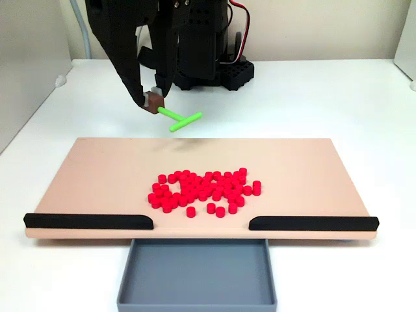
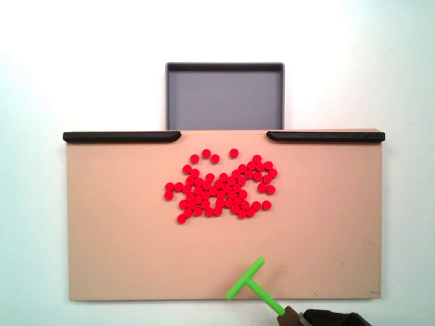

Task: Push granules from right to the grey container

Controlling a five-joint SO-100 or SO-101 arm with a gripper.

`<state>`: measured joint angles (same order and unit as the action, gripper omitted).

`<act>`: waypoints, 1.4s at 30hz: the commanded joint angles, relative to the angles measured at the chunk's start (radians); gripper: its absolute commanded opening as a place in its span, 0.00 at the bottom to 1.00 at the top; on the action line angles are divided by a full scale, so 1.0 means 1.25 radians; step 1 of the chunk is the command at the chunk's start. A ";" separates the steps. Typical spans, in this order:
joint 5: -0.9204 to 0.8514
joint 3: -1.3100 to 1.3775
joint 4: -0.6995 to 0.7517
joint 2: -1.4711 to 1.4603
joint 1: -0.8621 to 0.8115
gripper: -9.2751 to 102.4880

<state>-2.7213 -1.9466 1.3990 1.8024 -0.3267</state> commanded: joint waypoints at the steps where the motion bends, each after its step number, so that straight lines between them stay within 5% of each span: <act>1: -0.087 0.056 -0.004 -0.010 -0.015 0.08; 28: -0.658 0.388 0.001 -0.306 -0.121 0.08; 42: -0.796 0.509 -0.004 -0.431 -0.098 0.08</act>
<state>-3.2122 -1.3652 1.3990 1.2625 -0.4587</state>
